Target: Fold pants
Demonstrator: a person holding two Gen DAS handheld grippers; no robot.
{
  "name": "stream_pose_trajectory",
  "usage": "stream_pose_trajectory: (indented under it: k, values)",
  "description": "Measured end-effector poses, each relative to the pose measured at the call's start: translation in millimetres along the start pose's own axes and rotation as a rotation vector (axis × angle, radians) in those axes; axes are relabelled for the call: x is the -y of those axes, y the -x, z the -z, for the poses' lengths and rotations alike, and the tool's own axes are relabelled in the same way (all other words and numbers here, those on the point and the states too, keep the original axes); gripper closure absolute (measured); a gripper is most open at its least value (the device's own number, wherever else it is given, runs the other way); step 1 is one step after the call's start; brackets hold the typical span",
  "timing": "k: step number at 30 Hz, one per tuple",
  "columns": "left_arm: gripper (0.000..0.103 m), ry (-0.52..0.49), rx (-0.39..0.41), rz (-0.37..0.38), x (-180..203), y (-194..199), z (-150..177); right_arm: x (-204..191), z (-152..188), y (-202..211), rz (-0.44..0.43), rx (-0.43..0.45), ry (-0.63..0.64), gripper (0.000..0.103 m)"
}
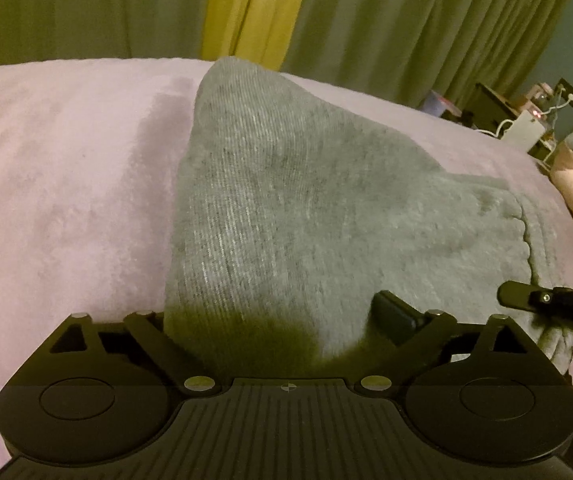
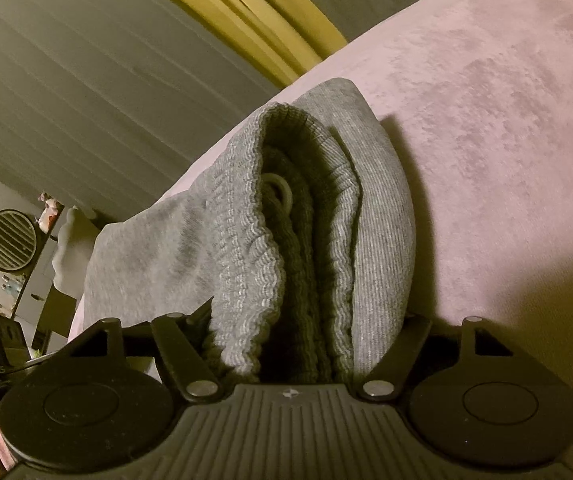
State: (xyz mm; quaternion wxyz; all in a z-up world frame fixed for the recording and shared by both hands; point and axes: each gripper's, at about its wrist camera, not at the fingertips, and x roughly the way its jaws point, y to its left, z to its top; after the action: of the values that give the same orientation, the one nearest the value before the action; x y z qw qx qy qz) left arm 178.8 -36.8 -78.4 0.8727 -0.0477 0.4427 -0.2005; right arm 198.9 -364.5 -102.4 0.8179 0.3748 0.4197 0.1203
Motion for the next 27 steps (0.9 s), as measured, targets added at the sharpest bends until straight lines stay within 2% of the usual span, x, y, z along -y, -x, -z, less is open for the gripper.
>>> stream_pose_trajectory:
  k: [6,8,9,13,16,23,27]
  values:
    - [0.009,-0.004,0.009,0.0,2,-3,0,-3,3,-2,0.004,-0.003,0.002,0.026]
    - [0.018,-0.01,0.022,0.015,1,0,1,-5,4,-2,0.014,0.002,-0.001,0.027]
    - [0.026,-0.014,0.033,0.019,1,3,1,-8,5,-2,0.03,0.005,-0.001,0.028]
    - [0.05,-0.028,0.07,0.022,3,15,2,-31,8,-1,0.126,0.017,0.043,0.037]
    - [0.059,-0.012,0.097,0.034,4,27,-2,-43,6,6,0.121,0.034,0.035,0.043]
    - [0.062,0.005,0.145,0.044,11,41,-18,-57,-18,17,0.011,0.072,-0.035,0.047]
    - [0.063,0.019,0.173,0.033,15,37,-42,-73,-38,8,0.031,0.07,-0.001,0.046]
